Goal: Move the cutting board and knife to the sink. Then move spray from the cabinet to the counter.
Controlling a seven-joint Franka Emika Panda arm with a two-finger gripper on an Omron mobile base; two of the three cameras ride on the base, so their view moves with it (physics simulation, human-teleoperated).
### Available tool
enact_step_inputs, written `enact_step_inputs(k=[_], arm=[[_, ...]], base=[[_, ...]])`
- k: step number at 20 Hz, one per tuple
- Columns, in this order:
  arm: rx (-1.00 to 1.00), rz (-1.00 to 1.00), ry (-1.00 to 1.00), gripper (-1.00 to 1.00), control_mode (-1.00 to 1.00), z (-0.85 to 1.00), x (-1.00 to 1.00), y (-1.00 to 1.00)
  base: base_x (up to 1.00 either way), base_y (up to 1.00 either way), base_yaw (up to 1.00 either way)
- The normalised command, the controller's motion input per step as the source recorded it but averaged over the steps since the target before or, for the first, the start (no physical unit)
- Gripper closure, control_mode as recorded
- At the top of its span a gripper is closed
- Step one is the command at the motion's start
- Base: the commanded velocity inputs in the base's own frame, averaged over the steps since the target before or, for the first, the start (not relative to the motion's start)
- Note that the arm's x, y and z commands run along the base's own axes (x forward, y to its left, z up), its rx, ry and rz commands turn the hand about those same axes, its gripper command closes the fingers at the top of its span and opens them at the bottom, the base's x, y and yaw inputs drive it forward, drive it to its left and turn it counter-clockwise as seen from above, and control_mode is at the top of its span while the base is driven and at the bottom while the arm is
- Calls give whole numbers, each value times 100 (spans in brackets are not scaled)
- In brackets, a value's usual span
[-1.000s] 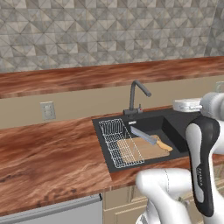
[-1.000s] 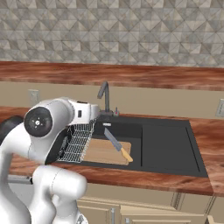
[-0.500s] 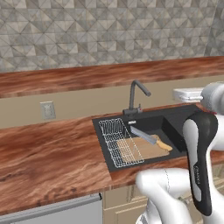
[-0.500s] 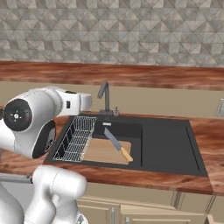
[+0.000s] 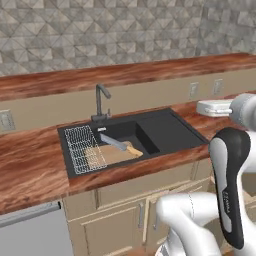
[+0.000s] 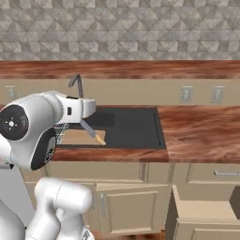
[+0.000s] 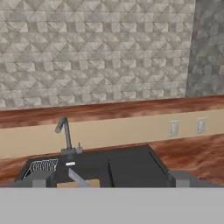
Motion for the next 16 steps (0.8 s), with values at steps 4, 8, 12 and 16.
enact_step_inputs(k=[4, 8, 12, 16], arm=[[0, 0, 0, -100, 100, 0, 0, 0], [0, 0, 0, -100, 100, 0, 0, 0], [0, 0, 0, -100, 100, 0, 0, 0], [0, 0, 0, -100, 100, 0, 0, 0]], base=[[-7, -28, -86], [0, 0, -100], [0, 0, -100], [0, 0, -100]])
